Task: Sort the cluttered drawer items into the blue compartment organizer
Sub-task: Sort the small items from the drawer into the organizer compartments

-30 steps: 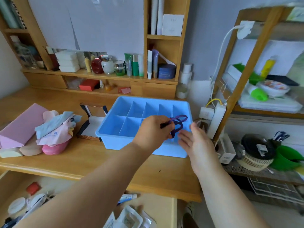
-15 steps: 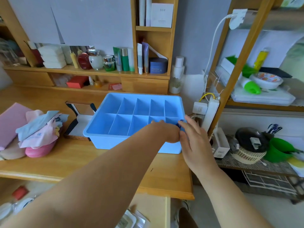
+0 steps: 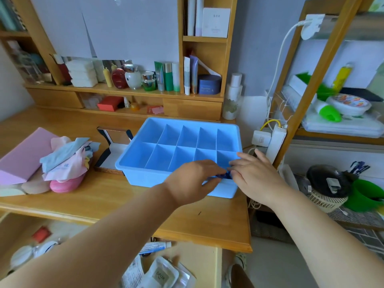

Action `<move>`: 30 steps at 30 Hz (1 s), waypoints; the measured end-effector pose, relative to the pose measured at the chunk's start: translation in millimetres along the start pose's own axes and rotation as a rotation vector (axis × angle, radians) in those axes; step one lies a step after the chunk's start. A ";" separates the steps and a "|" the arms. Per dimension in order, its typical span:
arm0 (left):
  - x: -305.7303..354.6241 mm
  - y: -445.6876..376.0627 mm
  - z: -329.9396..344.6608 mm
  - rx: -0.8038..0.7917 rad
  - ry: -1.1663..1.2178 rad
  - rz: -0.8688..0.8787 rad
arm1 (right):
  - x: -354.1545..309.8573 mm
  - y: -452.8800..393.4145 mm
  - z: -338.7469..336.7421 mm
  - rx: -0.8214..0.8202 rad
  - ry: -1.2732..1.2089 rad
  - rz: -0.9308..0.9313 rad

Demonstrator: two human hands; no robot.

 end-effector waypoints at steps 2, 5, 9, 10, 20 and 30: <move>9.5 3.7 0.9 0.011 0.011 0.084 | 3.7 -6.3 1.5 -0.067 0.002 0.013; 15.2 1.4 5.7 0.036 0.007 0.067 | 16.4 -15.6 3.2 -0.151 0.058 0.048; 13.5 -10.5 21.9 -0.085 -0.016 -0.071 | 24.9 -16.5 5.6 -0.107 -0.139 0.170; 12.9 -14.9 26.9 -0.131 -0.041 -0.083 | 24.0 -14.5 6.4 -0.074 -0.218 0.211; 26.3 -10.6 34.4 -0.343 -0.292 0.126 | 8.2 11.8 -8.3 0.058 -0.337 0.181; 10.1 6.2 13.4 0.007 0.021 -0.099 | -15.6 27.1 -9.1 0.042 -0.240 0.095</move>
Point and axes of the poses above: each hand's wrist, its own y-axis away from the middle knuckle, its own z-axis out of the palm, x = y × z, the point moved 6 cm from there along -y, towards the middle knuckle, and after that the axes turned 15 degrees about x, right-handed, at the moved point
